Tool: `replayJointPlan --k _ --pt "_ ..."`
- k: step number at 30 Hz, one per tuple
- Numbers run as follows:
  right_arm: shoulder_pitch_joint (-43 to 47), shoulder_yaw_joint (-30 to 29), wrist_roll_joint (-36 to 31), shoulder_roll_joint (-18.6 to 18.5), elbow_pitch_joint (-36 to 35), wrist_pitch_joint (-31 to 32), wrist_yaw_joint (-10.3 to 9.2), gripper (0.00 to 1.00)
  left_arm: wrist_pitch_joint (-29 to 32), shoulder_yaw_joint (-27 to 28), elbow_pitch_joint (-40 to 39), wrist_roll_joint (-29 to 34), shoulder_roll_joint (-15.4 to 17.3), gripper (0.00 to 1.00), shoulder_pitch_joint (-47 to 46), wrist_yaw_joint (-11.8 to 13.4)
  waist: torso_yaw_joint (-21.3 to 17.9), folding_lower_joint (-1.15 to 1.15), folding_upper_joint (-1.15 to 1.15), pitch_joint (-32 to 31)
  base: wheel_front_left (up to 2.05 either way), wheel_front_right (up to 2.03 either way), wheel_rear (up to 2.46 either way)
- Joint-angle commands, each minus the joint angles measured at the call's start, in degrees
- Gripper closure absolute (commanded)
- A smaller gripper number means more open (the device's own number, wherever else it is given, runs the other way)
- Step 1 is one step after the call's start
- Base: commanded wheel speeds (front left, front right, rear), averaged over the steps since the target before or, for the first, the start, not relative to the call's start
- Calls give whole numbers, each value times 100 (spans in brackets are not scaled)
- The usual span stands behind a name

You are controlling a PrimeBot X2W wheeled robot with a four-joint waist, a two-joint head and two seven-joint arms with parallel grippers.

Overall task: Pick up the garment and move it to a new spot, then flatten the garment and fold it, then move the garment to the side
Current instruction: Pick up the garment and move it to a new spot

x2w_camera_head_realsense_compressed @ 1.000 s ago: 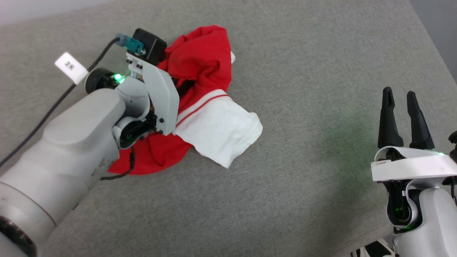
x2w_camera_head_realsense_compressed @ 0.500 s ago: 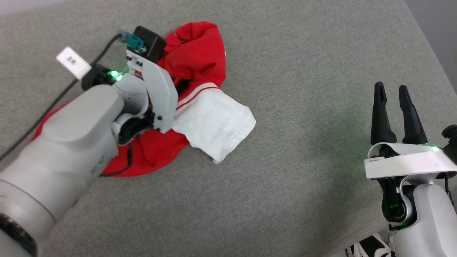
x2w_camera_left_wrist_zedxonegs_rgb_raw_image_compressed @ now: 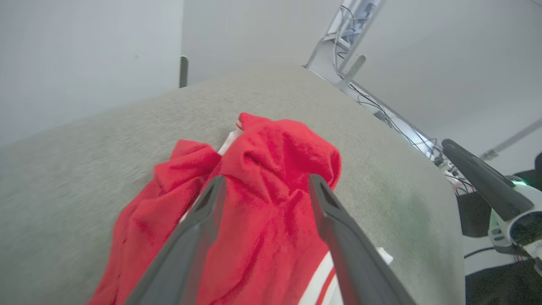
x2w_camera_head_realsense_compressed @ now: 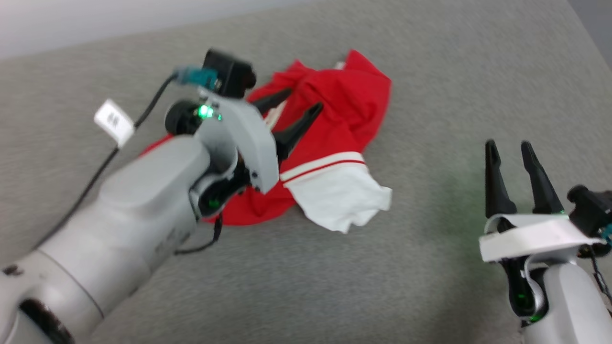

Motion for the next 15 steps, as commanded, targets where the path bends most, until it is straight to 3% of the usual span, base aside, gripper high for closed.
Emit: replayJointPlan --k 1,7,12,15 --pt "88 -20 -34 -92 41 -4 22 0 -147 -12 -13 -54 18 0 207 0 706 0 0 -671 0 0 0" --pt "355 19 -111 -385 361 -4 22 0 -984 79 59 -395 228 0 1076 0 1363 0 0 -1204 0 0 0" --pt "715 -14 -82 -610 596 -4 22 0 -1147 335 131 -484 443 0 2061 0 1839 0 0 -1590 0 0 0" --pt "1040 -113 -29 -683 659 -4 22 0 -1154 796 166 -232 557 0 2640 0 2101 0 0 -1840 0 0 0"
